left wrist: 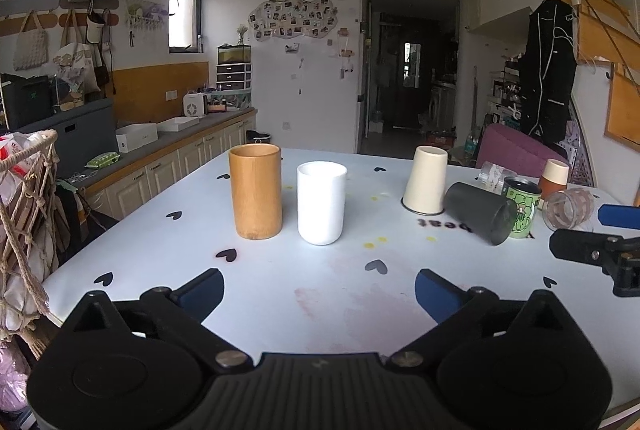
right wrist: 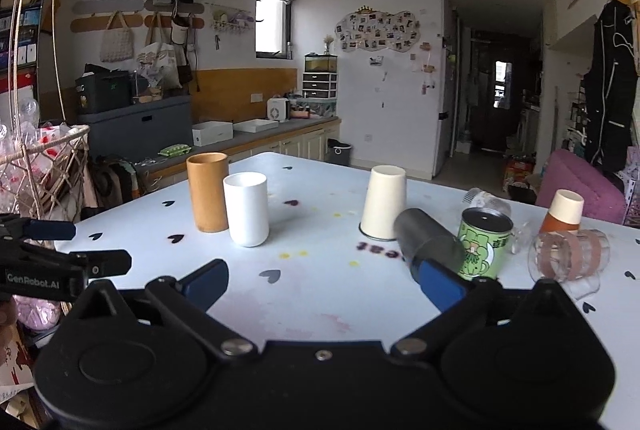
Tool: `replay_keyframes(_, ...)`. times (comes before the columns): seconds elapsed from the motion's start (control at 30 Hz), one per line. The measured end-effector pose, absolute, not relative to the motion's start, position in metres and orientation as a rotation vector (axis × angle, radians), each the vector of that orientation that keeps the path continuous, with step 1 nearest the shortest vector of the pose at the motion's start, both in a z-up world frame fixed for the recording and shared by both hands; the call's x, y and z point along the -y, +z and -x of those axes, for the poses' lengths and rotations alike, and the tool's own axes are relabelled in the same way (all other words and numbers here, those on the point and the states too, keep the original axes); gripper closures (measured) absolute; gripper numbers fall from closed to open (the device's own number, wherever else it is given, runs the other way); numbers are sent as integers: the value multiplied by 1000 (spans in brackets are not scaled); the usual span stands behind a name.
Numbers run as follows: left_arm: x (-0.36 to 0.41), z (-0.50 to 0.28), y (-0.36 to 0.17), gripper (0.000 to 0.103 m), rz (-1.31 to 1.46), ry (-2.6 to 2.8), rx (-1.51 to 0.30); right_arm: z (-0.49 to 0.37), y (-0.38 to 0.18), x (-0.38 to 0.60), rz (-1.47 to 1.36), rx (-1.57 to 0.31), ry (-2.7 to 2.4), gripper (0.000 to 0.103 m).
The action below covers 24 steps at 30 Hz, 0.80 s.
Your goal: Flip cup upright
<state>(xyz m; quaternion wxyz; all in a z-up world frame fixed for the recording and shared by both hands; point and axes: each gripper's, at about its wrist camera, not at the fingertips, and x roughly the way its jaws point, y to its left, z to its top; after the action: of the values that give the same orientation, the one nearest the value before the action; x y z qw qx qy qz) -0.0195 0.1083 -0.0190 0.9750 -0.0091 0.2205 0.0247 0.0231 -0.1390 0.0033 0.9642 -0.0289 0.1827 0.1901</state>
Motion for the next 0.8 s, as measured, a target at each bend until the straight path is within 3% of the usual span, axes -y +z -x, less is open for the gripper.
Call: replay_keyframes(0.8,-103,22,-20,0,3,50,-443,-23,-1,145,51,-370,365,0)
